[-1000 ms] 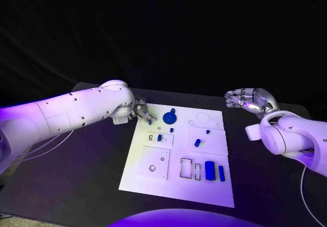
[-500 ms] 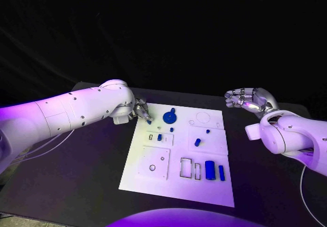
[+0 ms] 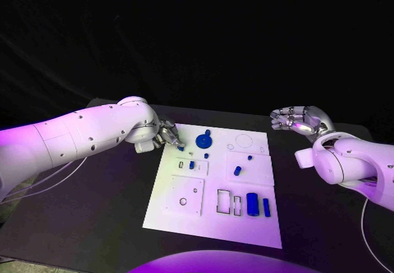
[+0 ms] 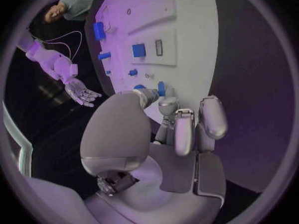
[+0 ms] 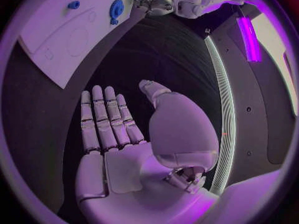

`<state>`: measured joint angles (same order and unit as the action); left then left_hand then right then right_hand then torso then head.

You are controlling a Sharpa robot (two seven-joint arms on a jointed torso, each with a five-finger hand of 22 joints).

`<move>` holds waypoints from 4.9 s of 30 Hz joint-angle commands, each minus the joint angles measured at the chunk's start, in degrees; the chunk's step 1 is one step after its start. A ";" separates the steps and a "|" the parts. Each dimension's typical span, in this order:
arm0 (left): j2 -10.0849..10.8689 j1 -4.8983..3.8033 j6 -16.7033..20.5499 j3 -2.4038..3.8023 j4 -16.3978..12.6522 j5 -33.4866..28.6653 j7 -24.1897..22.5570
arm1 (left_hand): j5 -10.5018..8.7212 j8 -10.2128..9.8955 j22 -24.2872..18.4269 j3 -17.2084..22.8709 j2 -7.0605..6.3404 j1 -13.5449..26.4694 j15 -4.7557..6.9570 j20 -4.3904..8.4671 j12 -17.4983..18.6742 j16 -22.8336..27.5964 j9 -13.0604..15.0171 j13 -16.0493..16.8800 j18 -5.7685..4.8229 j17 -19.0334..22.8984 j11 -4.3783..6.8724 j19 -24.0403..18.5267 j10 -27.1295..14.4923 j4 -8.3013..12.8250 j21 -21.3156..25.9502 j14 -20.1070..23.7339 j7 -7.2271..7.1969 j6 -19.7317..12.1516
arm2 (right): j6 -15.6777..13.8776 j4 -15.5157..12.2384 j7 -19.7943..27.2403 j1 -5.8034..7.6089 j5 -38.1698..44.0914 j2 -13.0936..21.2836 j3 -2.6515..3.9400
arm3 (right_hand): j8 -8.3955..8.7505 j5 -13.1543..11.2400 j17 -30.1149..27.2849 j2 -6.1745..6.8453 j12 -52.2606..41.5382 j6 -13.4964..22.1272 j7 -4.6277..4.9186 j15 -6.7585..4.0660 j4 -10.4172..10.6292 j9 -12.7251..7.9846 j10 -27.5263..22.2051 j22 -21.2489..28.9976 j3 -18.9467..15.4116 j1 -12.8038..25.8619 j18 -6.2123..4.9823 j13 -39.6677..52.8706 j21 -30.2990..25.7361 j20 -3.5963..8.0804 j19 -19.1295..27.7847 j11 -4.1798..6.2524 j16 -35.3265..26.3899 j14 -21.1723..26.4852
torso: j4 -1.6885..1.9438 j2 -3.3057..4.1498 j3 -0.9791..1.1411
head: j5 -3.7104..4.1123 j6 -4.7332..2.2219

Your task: Assemble the parts on the task board

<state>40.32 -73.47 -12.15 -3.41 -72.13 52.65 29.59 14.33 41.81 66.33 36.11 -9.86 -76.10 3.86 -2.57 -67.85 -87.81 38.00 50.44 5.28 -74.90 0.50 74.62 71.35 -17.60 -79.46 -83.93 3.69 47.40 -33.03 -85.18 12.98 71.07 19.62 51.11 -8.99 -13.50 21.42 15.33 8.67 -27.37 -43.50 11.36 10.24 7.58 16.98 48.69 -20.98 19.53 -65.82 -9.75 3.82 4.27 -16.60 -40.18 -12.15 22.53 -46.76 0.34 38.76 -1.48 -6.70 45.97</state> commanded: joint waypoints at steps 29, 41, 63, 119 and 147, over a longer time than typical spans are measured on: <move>8.55 2.07 5.22 0.23 -15.44 9.17 -1.96 | 0.18 3.27 2.50 9.59 -2.69 0.58 0.40 0.28 -1.36 -0.40 4.72 2.02 -0.68 -10.79 0.60 1.64 2.46 6.49 -1.29 -4.96 -0.55 0.62 | 0.46 -0.08 1.25 -0.21 0.15 0.22 0.01 | -0.13 0.66 -0.22 -0.74 -0.34 0.29 4.33 0.03 -0.07 0.04 -0.45 0.14 0.28 -0.33 -0.04 0.00 -0.09 0.06 0.46 0.03 0.30 0.33 | 0.09 -0.03 -0.05 | -0.87 0.20; 8.29 2.75 4.02 0.11 -15.59 10.64 -1.19 | 0.28 3.52 2.68 10.49 -3.03 0.74 0.51 0.37 -1.49 -0.39 4.83 2.24 -0.70 -10.75 0.75 1.77 2.78 6.72 -1.40 -4.95 -0.68 0.97 | 0.47 -0.08 1.28 -0.29 0.24 0.22 0.01 | -0.13 0.66 -0.22 -0.74 -0.34 0.29 4.33 0.03 -0.07 0.04 -0.45 0.14 0.28 -0.33 -0.04 0.00 -0.09 0.06 0.46 0.03 0.30 0.33 | 0.00 0.03 0.03 | -1.20 0.58; 7.74 2.89 2.34 -0.05 -15.44 11.53 -0.86 | 0.32 3.64 2.84 11.19 -3.51 0.86 0.58 0.44 -1.58 -0.45 4.89 2.43 -0.73 -10.89 0.83 1.86 2.99 7.04 -1.49 -4.99 -0.75 1.17 | 0.53 -0.08 1.34 -0.34 0.24 0.19 0.01 | -0.16 0.81 -0.29 -0.72 -0.42 0.27 4.32 0.02 -0.15 0.04 -0.45 0.16 0.29 -0.49 -0.04 0.00 -0.07 0.07 0.45 0.05 0.39 0.30 | 0.01 0.01 0.04 | -1.28 0.96; 7.69 4.06 2.24 -0.06 -16.08 11.71 -0.44 | 0.33 4.15 3.30 14.00 -4.42 1.79 0.79 0.66 -1.59 -0.46 5.22 2.59 -0.81 -10.90 1.03 2.09 3.52 7.79 -1.74 -4.99 -0.96 1.99 | 0.50 0.13 1.36 -0.58 0.24 0.11 0.01 | -0.21 0.88 -0.42 -0.77 -0.53 0.23 4.30 0.00 -0.15 0.05 -0.48 0.21 0.26 -0.57 -0.03 -0.01 -0.08 0.06 0.50 0.06 0.52 0.27 | 0.00 0.03 0.04 | -1.34 1.49; 7.56 4.04 2.86 -0.05 -15.33 10.23 -0.40 | -0.18 4.49 3.77 11.96 -5.15 9.82 1.66 1.38 -2.15 -0.64 6.67 3.85 -0.92 -11.29 2.14 2.37 4.96 3.73 -1.74 -5.09 -2.48 4.16 | 0.69 0.17 1.36 -0.58 0.21 0.09 0.01 | -0.22 0.88 -0.49 -0.77 -0.56 0.24 4.31 0.02 -0.12 0.05 -0.51 0.24 0.23 -0.57 -0.02 -0.01 -0.09 0.06 0.55 0.05 0.55 0.30 | -0.01 0.01 0.05 | -1.15 1.55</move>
<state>48.03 -69.53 -9.13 -3.42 -87.44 63.56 29.18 14.49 46.45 70.09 46.66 -15.02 -66.93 5.13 -1.43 -69.88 -88.26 43.98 54.25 5.27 -74.90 2.36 76.79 76.11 -15.24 -81.03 -83.95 3.26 49.30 -33.03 -84.97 13.72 70.52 19.52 51.22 -8.99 -13.50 22.08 14.89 8.37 -27.59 -43.50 11.36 10.24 7.58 16.94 48.69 -20.83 19.53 -66.13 -9.75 3.82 4.27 -16.39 -39.97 -12.15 22.74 -46.77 0.32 38.75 -1.42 -7.84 47.50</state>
